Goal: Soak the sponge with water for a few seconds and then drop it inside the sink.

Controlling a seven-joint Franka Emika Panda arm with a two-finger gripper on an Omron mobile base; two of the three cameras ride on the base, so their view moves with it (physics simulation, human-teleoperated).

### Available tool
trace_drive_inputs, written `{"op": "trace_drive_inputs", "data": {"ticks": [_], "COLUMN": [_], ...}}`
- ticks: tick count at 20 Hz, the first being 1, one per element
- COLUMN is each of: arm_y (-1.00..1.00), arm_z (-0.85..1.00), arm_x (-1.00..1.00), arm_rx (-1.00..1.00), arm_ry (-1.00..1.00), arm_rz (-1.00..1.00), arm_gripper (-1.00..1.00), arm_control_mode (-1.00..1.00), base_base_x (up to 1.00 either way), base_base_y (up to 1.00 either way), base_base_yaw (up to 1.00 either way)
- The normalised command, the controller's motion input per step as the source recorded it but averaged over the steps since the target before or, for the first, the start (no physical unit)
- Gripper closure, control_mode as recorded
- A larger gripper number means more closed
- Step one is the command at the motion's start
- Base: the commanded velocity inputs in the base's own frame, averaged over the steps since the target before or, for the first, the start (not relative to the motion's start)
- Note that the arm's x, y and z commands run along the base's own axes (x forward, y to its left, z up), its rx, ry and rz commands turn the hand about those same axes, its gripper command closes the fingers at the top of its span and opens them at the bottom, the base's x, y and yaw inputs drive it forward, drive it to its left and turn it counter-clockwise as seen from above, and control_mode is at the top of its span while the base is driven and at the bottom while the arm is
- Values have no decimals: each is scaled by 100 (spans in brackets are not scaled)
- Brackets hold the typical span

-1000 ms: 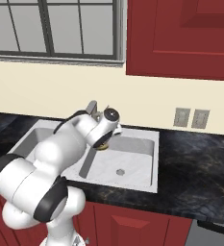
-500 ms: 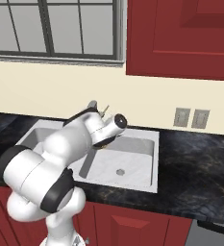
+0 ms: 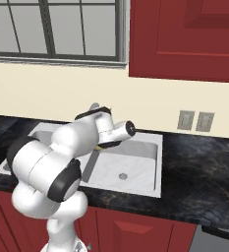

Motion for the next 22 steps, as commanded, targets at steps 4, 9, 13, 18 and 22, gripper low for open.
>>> {"op": "trace_drive_inputs", "data": {"ticks": [4, 9, 13, 18, 22], "arm_y": [52, 24, 11, 2, 20], "arm_z": [1, 0, 0, 0, 0], "arm_x": [18, 0, -24, -27, -9], "arm_rx": [0, 0, 0, 0, 0], "arm_ry": [0, 0, -2, -4, -1], "arm_rz": [1, 3, 4, 2, 4], "arm_gripper": [100, 100, 100, 100, 100], "arm_control_mode": [-100, -100, -100, -100, -100], "base_base_x": [0, 0, 0, 0, 0], "base_base_y": [0, 0, 0, 0, 0], "base_base_yaw": [0, 0, 0, 0, 0]}}
